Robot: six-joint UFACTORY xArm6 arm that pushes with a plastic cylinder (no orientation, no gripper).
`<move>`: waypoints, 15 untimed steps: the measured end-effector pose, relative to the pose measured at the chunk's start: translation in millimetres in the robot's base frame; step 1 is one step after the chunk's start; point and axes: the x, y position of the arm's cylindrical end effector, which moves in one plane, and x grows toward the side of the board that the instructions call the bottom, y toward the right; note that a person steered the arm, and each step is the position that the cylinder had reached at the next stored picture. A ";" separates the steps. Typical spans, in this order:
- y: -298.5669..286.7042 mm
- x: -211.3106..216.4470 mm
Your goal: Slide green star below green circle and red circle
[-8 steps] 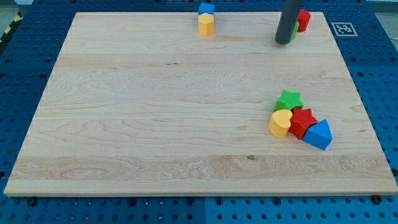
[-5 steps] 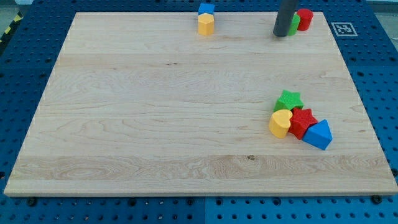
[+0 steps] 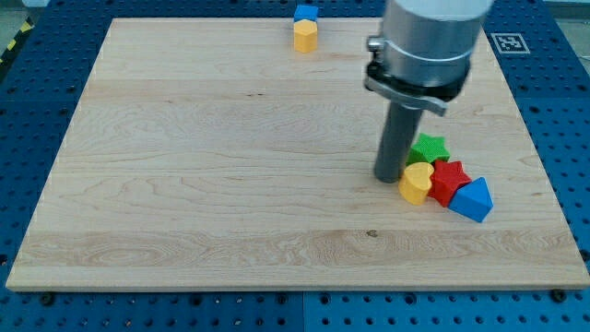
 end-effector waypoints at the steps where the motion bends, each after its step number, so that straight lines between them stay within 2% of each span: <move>1: 29.6 2.3; 3: 35.5 -2.5; 6: 92.0 -29.7; 9: 58.9 -92.4; 10: 21.7 -72.4; 11: -14.4 -82.3; 12: -7.4 -96.7; 15: 80.5 -125.8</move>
